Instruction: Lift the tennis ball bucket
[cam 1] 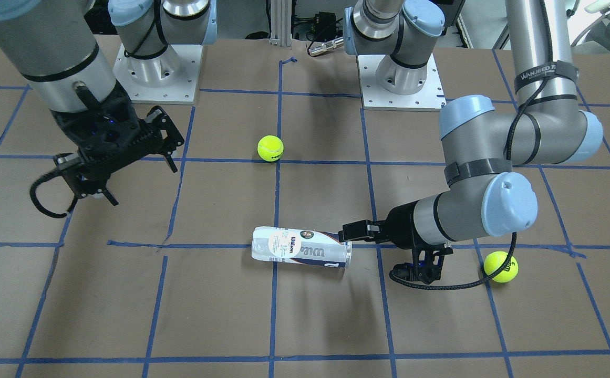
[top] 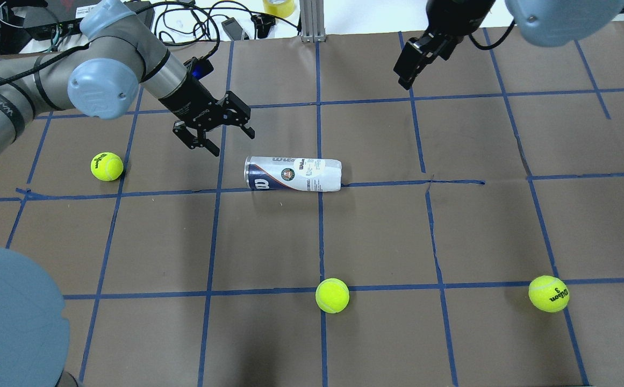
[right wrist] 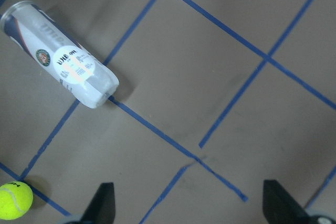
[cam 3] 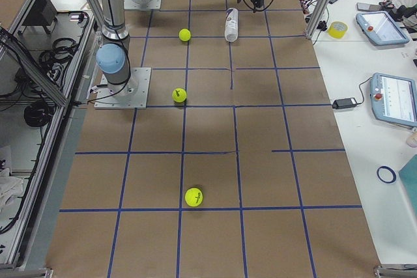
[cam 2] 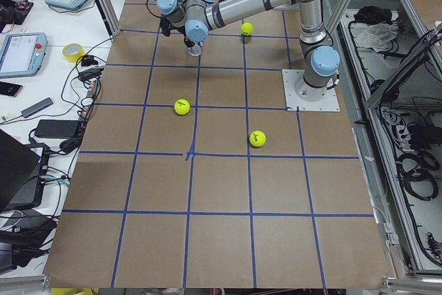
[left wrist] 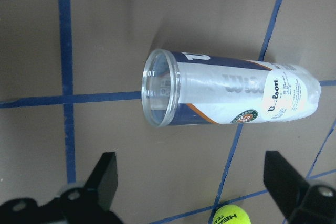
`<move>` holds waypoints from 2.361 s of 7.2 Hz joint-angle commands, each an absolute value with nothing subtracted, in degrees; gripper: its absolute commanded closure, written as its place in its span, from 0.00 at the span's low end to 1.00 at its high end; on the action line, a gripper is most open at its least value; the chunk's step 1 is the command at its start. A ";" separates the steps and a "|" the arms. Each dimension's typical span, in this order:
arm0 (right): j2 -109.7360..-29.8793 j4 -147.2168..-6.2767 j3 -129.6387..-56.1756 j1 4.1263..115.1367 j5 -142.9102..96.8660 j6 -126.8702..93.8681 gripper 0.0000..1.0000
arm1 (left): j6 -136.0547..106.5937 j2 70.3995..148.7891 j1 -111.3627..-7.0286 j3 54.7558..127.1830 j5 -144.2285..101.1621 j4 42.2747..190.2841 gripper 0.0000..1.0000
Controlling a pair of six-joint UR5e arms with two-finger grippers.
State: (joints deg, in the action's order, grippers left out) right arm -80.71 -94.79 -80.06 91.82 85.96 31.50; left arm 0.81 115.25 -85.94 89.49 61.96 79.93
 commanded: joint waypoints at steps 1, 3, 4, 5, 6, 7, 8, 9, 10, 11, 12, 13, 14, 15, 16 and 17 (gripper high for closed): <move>-83.31 -90.09 -79.63 87.47 90.17 23.40 0.00 | 1.66 118.02 -85.96 90.35 58.89 78.66 0.00; -85.43 -89.91 -79.89 84.91 90.18 22.86 0.00 | 5.07 120.84 -85.87 90.35 58.97 78.23 0.00; -85.43 -89.91 -79.89 83.60 89.22 20.42 0.00 | 7.01 121.37 -85.96 90.87 58.80 76.31 0.00; -85.52 -89.30 -80.41 83.58 89.56 18.82 0.00 | 8.25 121.72 -85.96 91.31 58.71 76.29 0.00; -87.26 -89.04 -80.42 83.76 89.91 18.63 0.00 | 8.17 121.64 -85.96 92.45 56.10 76.29 0.00; -88.15 -89.03 -81.12 83.93 89.65 16.11 0.00 | 7.22 121.64 -85.96 92.98 54.25 76.29 0.28; -88.33 -89.12 -82.17 85.15 89.04 10.34 0.00 | 7.03 121.55 -85.96 92.64 54.05 76.20 0.77; -88.59 -89.12 -82.53 88.65 90.16 9.07 0.00 | 4.77 120.60 -86.13 92.81 52.92 76.29 1.00; -88.42 -89.21 -82.53 91.55 90.87 4.70 0.00 | 4.75 119.80 -86.22 92.64 52.30 76.20 1.00; -88.59 -89.12 -82.62 92.28 94.36 1.35 0.00 | 4.05 119.19 -86.39 92.81 50.82 76.20 1.00; -88.59 -89.03 -82.97 92.29 94.74 1.93 0.00 | 2.74 117.35 -87.09 92.81 50.71 76.29 1.00; -88.51 -89.12 -83.66 92.29 94.83 1.85 0.00 | 0.20 114.46 -87.19 92.81 49.41 76.81 1.00; -88.42 -89.12 -83.85 92.20 94.92 2.02 0.00 | -3.48 111.65 -87.27 92.81 49.31 77.51 1.00; -88.42 -89.12 -83.93 92.20 94.92 2.02 0.00 | -6.73 109.53 -88.23 92.29 49.74 77.43 1.00; -88.24 -89.21 -83.94 92.20 94.83 2.02 0.00 | -9.90 107.42 -89.63 91.50 50.70 77.43 1.00; -88.16 -89.21 -83.94 92.20 94.92 2.02 0.00 | -11.32 104.62 -90.87 90.45 53.85 78.82 1.00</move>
State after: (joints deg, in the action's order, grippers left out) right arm -88.29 -89.18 -83.90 92.20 94.87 2.02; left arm -8.70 107.81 -89.37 91.56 51.14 77.75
